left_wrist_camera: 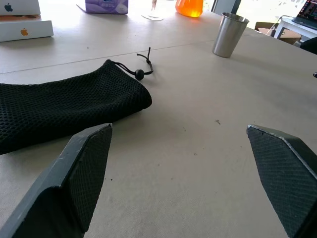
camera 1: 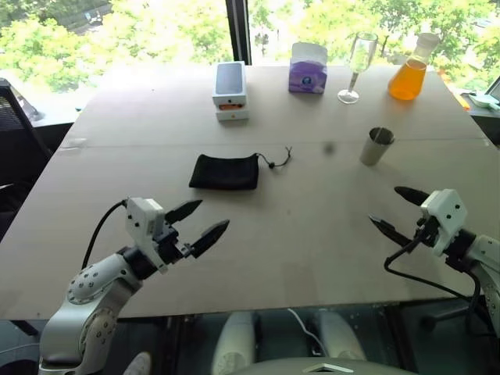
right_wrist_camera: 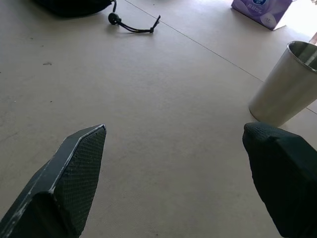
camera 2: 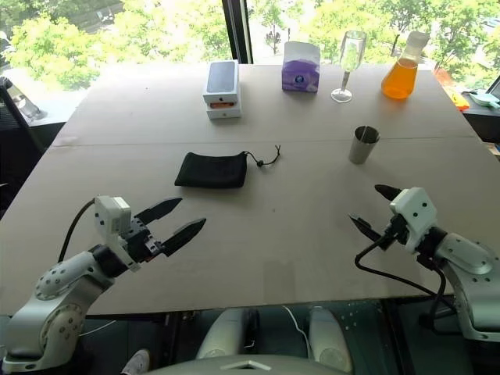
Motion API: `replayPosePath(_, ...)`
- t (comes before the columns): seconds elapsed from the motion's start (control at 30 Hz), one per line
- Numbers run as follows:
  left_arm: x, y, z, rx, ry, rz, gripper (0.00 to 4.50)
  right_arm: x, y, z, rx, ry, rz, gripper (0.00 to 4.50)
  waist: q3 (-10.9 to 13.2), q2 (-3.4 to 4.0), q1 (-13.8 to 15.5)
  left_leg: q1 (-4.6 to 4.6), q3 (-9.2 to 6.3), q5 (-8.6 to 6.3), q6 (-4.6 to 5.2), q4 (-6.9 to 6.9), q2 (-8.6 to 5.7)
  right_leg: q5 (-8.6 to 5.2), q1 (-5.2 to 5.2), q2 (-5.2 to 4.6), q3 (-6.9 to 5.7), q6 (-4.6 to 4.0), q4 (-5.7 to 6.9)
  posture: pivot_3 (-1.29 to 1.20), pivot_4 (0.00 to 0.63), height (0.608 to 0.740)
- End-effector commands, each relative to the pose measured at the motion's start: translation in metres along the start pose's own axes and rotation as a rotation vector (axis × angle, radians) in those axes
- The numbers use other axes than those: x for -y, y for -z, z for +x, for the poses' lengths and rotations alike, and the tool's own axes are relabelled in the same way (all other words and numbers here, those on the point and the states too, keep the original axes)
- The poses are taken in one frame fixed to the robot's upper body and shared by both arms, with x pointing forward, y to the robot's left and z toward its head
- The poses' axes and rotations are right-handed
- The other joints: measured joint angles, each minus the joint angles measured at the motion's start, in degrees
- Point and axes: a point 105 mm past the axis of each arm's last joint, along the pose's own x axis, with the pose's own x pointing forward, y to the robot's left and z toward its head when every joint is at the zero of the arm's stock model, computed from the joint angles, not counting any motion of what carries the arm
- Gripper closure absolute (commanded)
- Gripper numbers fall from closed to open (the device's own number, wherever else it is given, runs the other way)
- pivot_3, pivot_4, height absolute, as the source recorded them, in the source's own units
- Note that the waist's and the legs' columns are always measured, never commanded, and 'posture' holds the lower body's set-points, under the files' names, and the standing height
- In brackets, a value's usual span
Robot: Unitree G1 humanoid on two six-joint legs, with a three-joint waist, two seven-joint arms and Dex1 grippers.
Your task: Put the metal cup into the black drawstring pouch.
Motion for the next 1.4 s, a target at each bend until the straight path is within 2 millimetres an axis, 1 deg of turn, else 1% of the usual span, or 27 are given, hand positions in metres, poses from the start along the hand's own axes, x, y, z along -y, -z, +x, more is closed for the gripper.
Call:
replayPosePath(0.03,-0.002,-0.016,0.004,0.054,-0.010,0.046,0.03,0.005,-0.015,-0.003,0.064,0.027,-0.024,0.00,0.0,0.00,0.0,0.00,0.00,0.00,0.00,0.00,0.00,0.00,0.00,0.00,0.00,0.00,0.00,0.00,0.150,0.740)
replayPosePath(0.13,-0.002,-0.024,0.010,0.087,-0.006,0.043,0.03,0.005,-0.021,0.000,0.104,0.039,-0.016,0.00,0.0,-0.01,0.2,0.00,-0.03,0.00,0.00,0.01,0.00,0.00,0.01,0.01,-0.04,0.00,0.01,0.00,0.150,0.740)
replayPosePath(0.23,-0.001,-0.029,0.014,0.101,-0.008,0.029,0.03,0.005,-0.026,0.001,0.137,0.036,-0.002,0.00,0.0,0.00,0.1,0.00,0.00,0.00,0.00,0.01,-0.02,0.02,0.01,0.01,0.01,0.03,0.02,0.00,0.150,0.740)
replayPosePath(0.3,0.000,-0.031,0.017,0.109,-0.008,0.022,0.03,0.004,-0.030,0.001,0.159,0.029,0.004,0.00,0.0,0.00,0.0,0.00,0.02,0.00,0.00,0.01,-0.03,0.12,0.01,0.01,0.04,0.20,0.01,0.00,0.150,0.740)
replayPosePath(0.43,-0.001,-0.043,0.027,0.150,-0.043,-0.008,0.03,0.006,-0.036,0.001,0.187,0.063,-0.083,0.00,0.0,0.00,0.1,0.00,-0.02,0.00,0.00,0.01,-0.05,0.12,0.01,0.03,0.00,0.21,0.03,0.00,0.150,0.740)
replayPosePath(0.53,-0.006,-0.057,0.043,0.163,-0.136,0.005,0.03,0.003,-0.044,0.002,0.245,0.052,-0.075,0.00,0.0,-0.02,0.5,-0.01,-0.08,0.00,0.00,0.07,-0.12,0.13,0.07,0.04,-0.03,0.22,0.03,0.00,0.150,0.740)
replayPosePath(0.6,-0.012,-0.067,0.056,0.164,-0.237,0.021,0.03,-0.001,-0.049,0.003,0.272,0.017,-0.050,0.00,0.0,-0.01,0.6,-0.03,-0.10,0.00,0.00,0.13,-0.18,0.14,0.10,0.08,0.02,0.24,0.04,0.00,0.150,0.740)
replayPosePath(0.67,-0.016,-0.083,0.079,0.140,-0.308,0.031,0.03,0.001,-0.057,0.002,0.322,0.019,-0.018,0.00,0.1,-0.08,1.1,-0.03,-0.15,0.00,0.00,0.22,-0.23,0.14,0.15,0.12,0.04,0.25,0.05,0.00,0.150,0.740)
replayPosePath(0.73,-0.021,-0.090,0.095,0.092,-0.380,-0.020,0.03,0.000,-0.059,0.002,0.327,-0.004,-0.030,0.00,0.1,-0.14,1.3,-0.08,-0.34,0.00,0.00,0.41,-0.24,0.15,0.25,0.28,0.05,0.27,0.09,0.00,0.150,0.740)
replayPosePath(0.77,-0.027,-0.089,0.103,0.025,-0.448,-0.020,0.03,0.000,-0.058,0.003,0.320,-0.016,-0.042,0.00,0.1,-0.14,1.2,-0.08,-0.38,0.00,0.00,0.45,-0.25,0.16,0.30,0.34,0.11,0.29,0.08,0.00,0.150,0.740)
replayPosePath(0.8,-0.029,-0.093,0.111,-0.005,-0.497,-0.020,0.03,0.000,-0.058,0.002,0.318,-0.023,-0.050,0.00,0.1,-0.15,1.2,0.00,-0.38,0.00,0.01,0.45,-0.27,0.17,0.41,0.34,0.14,0.32,0.06,0.00,0.150,0.740)
replayPosePath(0.83,-0.028,-0.094,0.122,-0.050,-0.522,-0.035,0.03,0.002,-0.058,0.002,0.317,-0.021,-0.050,0.00,0.1,-0.14,1.2,0.02,-0.39,0.00,0.01,0.46,-0.29,0.17,0.45,0.34,0.14,0.33,0.02,0.00,0.150,0.740)
replayPosePath(0.9,-0.027,-0.083,0.140,-0.205,-0.585,-0.064,0.03,0.007,-0.057,0.003,0.310,-0.009,-0.053,0.00,0.2,-0.22,1.3,0.00,-0.39,0.00,0.01,0.47,-0.31,0.17,0.44,0.34,0.14,0.33,0.02,0.00,0.150,0.740)
replayPosePath(1.03,-0.021,-0.076,0.165,-0.369,-0.641,0.026,0.03,0.012,-0.060,0.003,0.315,0.008,-0.040,0.00,0.2,-0.24,1.0,-0.04,-0.48,0.01,0.00,0.49,-0.36,0.16,0.43,0.37,0.13,0.35,0.02,0.00,0.150,0.740)
replayPosePath(1.1,-0.017,-0.075,0.176,-0.411,-0.646,0.106,0.03,0.009,-0.062,0.003,0.315,-0.001,-0.041,0.00,0.2,-0.23,1.0,-0.04,-0.46,0.01,-0.01,0.44,-0.35,0.16,0.40,0.38,0.17,0.35,0.02,0.00,0.150,0.740)
replayPosePath(1.17,-0.017,-0.073,0.180,-0.443,-0.668,0.138,0.03,0.008,-0.062,0.003,0.315,-0.003,-0.040,0.00,0.3,-0.22,1.0,-0.05,-0.45,0.01,-0.02,0.35,-0.35,0.16,0.35,0.38,0.18,0.35,0.02,0.00,0.150,0.740)
replayPosePath(1.33,-0.025,-0.065,0.182,-0.512,-0.761,0.227,0.03,0.009,-0.061,0.002,0.302,0.004,-0.046,0.00,0.3,-0.22,1.1,-0.05,-0.39,0.01,-0.04,0.33,-0.35,0.16,0.34,0.36,0.22,0.35,-0.01,0.00,0.150,0.740)
replayPosePath(1.4,-0.021,-0.059,0.185,-0.541,-0.769,0.266,0.03,0.009,-0.061,0.002,0.301,0.010,-0.045,0.00,0.3,-0.23,1.1,-0.06,-0.40,0.01,-0.04,0.34,-0.35,0.16,0.34,0.35,0.21,0.35,-0.01,0.00,0.150,0.740)
